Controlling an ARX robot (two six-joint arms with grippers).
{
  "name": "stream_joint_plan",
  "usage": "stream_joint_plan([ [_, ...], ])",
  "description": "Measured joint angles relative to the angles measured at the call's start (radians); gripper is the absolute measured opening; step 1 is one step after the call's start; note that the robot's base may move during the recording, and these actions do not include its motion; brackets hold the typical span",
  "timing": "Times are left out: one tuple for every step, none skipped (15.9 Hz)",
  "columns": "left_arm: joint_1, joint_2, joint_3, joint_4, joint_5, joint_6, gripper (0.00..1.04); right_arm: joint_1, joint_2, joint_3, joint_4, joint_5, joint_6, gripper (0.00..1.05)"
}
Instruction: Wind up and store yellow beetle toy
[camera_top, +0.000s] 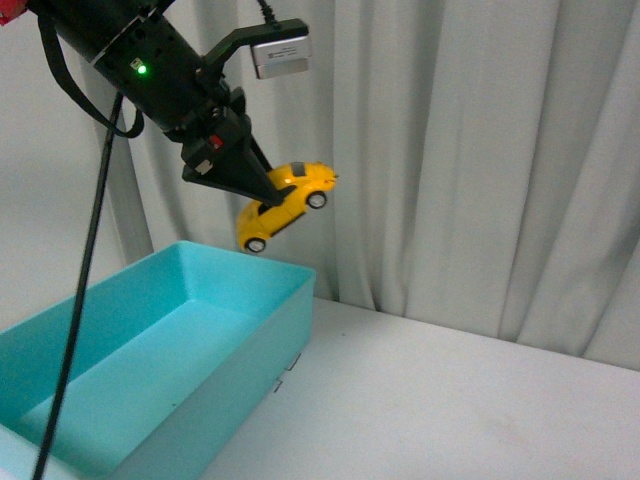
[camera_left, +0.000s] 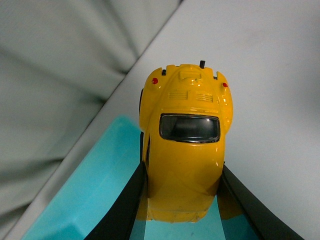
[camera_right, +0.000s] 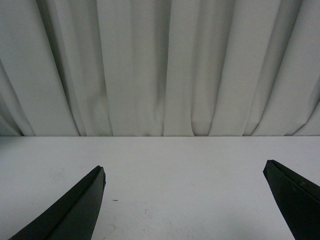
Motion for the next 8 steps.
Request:
stream_joint_plan([
  [0.061, 0.008, 0.006, 0.012, -0.05, -0.032, 0.33, 0.0, 0.0, 0.0, 0.0, 0.0, 0.0, 0.98],
  [0.115, 0.024, 0.006, 0.065, -0.121, -0.079, 0.33, 0.0, 0.0, 0.0, 0.0, 0.0, 0.0, 0.98],
  [0.165, 0.05, 0.006, 0.098, -0.19, -0.134, 0.33, 0.0, 0.0, 0.0, 0.0, 0.0, 0.0, 0.98],
  [0.2, 0.076, 0.0, 0.134, -0.243, -0.181, 0.33, 0.0, 0.0, 0.0, 0.0, 0.0, 0.0, 0.98],
  [0.225, 0.097, -0.011, 0.144, -0.269, -0.225, 0.33, 0.0, 0.0, 0.0, 0.0, 0.0, 0.0, 0.98],
  [0.252, 0.122, -0.045, 0.185, -0.321, -0.274, 0.33, 0.0, 0.0, 0.0, 0.0, 0.0, 0.0, 0.98],
  [0.278, 0.164, -0.11, 0.224, -0.372, -0.321, 0.33, 0.0, 0.0, 0.0, 0.0, 0.0, 0.0, 0.98],
  [0.284, 0.186, -0.143, 0.25, -0.38, -0.335, 0.33, 0.0, 0.0, 0.0, 0.0, 0.0, 0.0, 0.98],
])
